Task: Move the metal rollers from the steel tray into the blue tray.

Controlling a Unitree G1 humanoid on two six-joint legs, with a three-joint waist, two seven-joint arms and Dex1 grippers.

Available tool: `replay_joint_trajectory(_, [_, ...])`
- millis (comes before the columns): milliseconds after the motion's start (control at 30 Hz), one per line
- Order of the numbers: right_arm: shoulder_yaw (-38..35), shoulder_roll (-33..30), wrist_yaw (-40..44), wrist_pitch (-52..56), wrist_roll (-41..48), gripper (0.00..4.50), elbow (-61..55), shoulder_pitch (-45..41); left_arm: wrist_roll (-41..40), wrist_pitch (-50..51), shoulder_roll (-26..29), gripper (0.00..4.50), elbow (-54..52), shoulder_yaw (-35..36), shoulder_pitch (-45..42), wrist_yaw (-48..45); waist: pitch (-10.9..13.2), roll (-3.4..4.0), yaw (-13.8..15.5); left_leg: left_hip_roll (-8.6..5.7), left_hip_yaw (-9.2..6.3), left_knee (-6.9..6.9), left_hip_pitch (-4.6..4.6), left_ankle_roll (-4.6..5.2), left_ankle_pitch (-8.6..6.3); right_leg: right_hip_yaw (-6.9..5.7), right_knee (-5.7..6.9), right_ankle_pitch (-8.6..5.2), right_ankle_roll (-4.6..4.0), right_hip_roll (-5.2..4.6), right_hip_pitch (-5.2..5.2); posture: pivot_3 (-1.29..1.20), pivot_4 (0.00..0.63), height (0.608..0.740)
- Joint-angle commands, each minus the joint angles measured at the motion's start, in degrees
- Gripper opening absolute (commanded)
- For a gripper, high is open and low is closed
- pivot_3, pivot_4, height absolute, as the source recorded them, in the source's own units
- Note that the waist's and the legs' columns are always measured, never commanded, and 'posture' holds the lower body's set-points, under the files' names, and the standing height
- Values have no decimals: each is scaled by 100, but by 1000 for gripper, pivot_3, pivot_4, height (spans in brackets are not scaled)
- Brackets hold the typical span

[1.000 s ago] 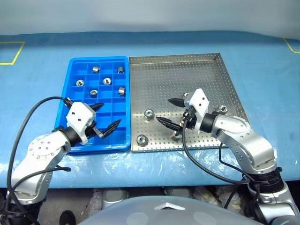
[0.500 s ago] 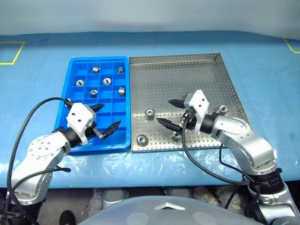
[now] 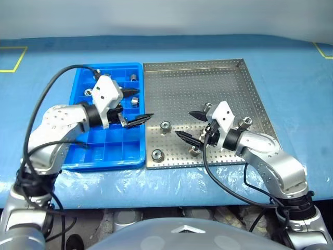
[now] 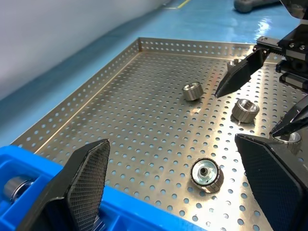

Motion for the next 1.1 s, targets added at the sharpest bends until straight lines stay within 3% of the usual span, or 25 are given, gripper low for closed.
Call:
replay_joint_trajectory(33, [-158,59,-96,-39,50,4486,-261,27,317,-37,-17,4500,689,-622,-763,-679,0,0,-30,0,0,2,0,1,0,1,0,0,1,0,1,-61,150,740])
replay_joint_trajectory(233, [-227,156,-285,-69,47,4486,-428,270,942,-329,-533,4500,2132,-1669,-1862,-1592,1,2,-146,-2,2,15,-4,16,-9,2,-2,0,1,1,5,-109,150,740])
replay_joint_trajectory(500, [-279,324,-557,-103,4,4486,-648,570,2166,-1208,-1029,4500,3594,-2779,-2517,-2332,3,6,-347,-2,4,48,-10,48,-28,11,1,0,2,5,8,-184,150,740])
replay_joint_trajectory(733, [-303,411,-715,-158,-8,4486,-772,784,2971,-1763,-1161,4500,4367,-3080,-2687,-2563,3,6,-528,-2,3,50,-10,54,-31,15,2,0,2,7,8,-205,150,740])
replay_joint_trajectory(833, [-270,449,-750,-190,-37,4500,-766,802,3122,-1858,-1261,3882,4467,-3038,-2678,-2585,3,6,-550,-2,3,53,-10,55,-31,15,3,0,3,7,10,-205,150,740])
replay_joint_trajectory(1033, [-221,511,-773,-206,-89,4500,-712,742,3124,-1782,-1312,1951,4331,-2832,-2567,-2726,3,6,-575,-2,3,56,-9,58,-33,16,3,0,5,7,12,-195,150,740])
replay_joint_trajectory(1100, [-193,521,-761,-212,-127,4500,-672,691,3102,-1776,-1267,1799,4210,-2747,-2524,-2759,3,7,-576,-2,3,56,-9,59,-34,16,3,0,5,7,12,-182,150,740])
